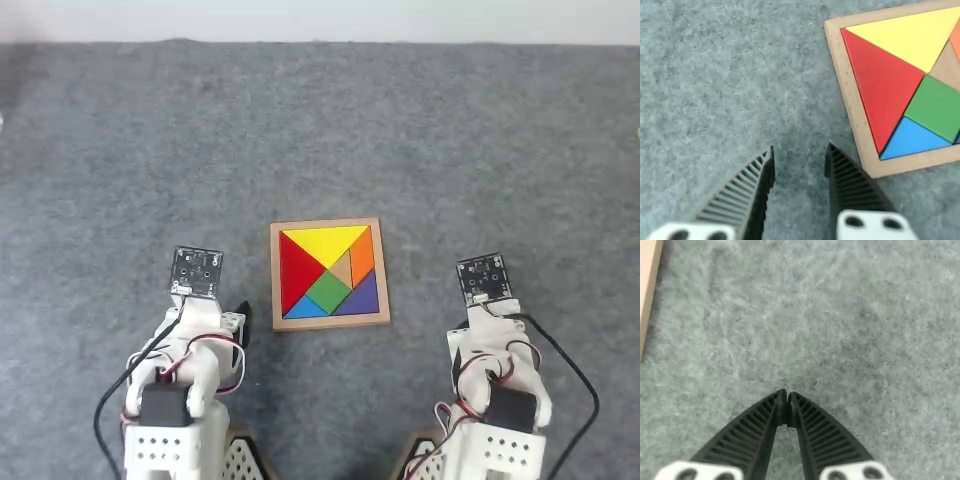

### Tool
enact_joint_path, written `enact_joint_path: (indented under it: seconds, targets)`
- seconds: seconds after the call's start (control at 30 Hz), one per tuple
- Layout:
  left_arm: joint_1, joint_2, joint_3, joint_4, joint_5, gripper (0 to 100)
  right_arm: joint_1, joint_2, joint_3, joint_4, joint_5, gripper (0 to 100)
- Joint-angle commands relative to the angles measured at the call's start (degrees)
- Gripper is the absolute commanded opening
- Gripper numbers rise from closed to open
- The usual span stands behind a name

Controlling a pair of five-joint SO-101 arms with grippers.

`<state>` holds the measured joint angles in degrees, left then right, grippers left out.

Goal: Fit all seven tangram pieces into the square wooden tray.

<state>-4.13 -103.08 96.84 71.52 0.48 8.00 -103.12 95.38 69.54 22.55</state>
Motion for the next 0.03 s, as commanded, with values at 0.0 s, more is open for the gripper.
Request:
enact_joint_path:
  seconds: [0.0]
  targets:
    - [0.1,-0.5,-0.3,0.4,1.1,16,0.7,-0.8,1.1,0.5,0.6,1.5]
